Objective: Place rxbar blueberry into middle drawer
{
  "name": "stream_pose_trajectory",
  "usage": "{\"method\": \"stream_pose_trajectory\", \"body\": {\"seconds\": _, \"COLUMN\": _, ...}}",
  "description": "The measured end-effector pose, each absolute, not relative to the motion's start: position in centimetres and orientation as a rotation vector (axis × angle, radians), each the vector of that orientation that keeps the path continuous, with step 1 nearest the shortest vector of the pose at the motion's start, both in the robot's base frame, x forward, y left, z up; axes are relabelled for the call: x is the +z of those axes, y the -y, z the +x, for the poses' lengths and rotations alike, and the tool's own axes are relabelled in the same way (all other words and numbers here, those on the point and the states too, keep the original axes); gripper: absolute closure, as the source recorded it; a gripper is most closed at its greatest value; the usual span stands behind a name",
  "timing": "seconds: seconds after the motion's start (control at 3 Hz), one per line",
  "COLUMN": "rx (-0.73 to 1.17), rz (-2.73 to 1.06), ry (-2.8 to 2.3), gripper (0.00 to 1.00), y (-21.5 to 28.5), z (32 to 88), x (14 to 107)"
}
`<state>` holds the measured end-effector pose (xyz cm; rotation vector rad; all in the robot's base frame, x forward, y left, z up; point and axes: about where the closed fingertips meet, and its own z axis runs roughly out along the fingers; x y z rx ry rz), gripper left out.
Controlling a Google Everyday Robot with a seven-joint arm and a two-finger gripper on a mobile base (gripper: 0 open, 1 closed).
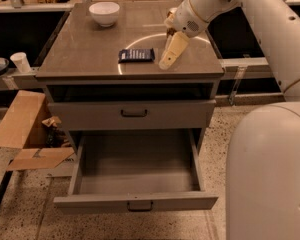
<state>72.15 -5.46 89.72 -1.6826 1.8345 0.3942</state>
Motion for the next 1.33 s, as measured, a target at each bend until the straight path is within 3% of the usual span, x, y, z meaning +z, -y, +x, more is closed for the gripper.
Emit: {"method": "stream_pose_trajectory", "body": {"seconds": 1.33, "rx": 0.52, "rz": -1.609, "ry": -1.761, "gripper": 0.0, "y": 2.2, "z": 76.7, "x": 87.6}}
